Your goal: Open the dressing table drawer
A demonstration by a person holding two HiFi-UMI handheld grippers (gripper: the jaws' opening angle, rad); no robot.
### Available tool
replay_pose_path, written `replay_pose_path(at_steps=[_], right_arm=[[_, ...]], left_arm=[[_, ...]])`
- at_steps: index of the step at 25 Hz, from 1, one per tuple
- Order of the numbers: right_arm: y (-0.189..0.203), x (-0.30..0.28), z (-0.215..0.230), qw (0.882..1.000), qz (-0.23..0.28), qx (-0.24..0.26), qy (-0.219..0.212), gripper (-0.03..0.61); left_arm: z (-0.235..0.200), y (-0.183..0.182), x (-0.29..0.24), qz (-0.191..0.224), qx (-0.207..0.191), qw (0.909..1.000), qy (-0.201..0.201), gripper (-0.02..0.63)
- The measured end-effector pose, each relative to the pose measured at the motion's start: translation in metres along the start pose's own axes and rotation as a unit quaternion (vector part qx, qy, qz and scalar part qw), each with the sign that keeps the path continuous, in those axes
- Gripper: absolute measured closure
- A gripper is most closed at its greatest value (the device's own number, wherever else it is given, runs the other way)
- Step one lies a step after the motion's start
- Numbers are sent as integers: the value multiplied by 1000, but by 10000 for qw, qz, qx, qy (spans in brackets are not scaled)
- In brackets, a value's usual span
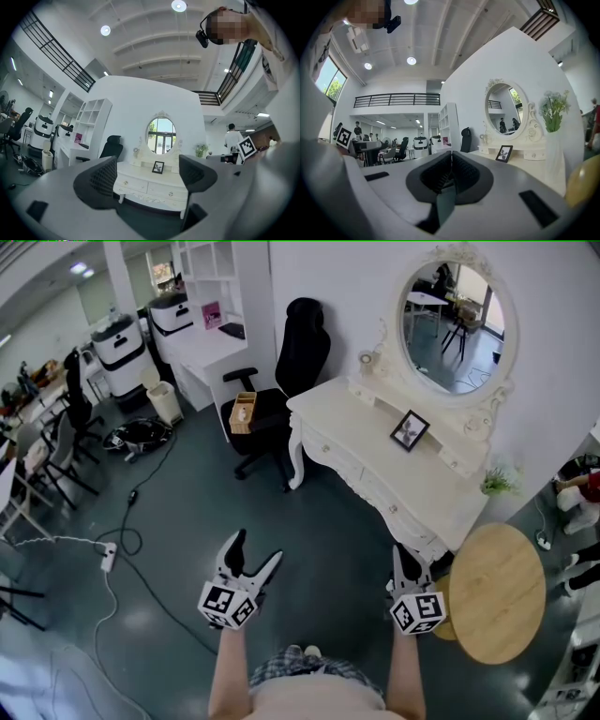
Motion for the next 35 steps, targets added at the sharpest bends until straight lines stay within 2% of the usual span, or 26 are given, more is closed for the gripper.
replay_pose_path(at_steps=[8, 19, 26, 31, 35], right_arm=[[7, -28, 16, 9999, -109, -42, -72, 566], [-4, -100, 68, 9999, -70, -6, 95, 565], [-6, -214, 126, 9994, -17, 120, 321, 566], [-38, -312, 185, 9981, 29, -17, 614, 566], [-65, -371, 232, 9948, 109, -133, 1003, 566]], left_arm=[[-10, 12, -22, -79, 44, 9999, -61, 221], [-52, 6, -127, -37, 44, 9999, 124, 221], [-115, 3, -259, -60, -20, 9993, 370, 221], [-159, -29, -390, -276, -269, 9960, 803, 222], [-188, -52, -494, -318, -236, 9929, 1126, 221]])
Point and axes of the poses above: the fingertips, and each gripper's own axes: x backward along the fingers, z to its right, y out of its underside, the point moved 8 cm from there along x, backward along the fingers, and after that the axes turned 9 degrees about -z, right-handed, at the moved point
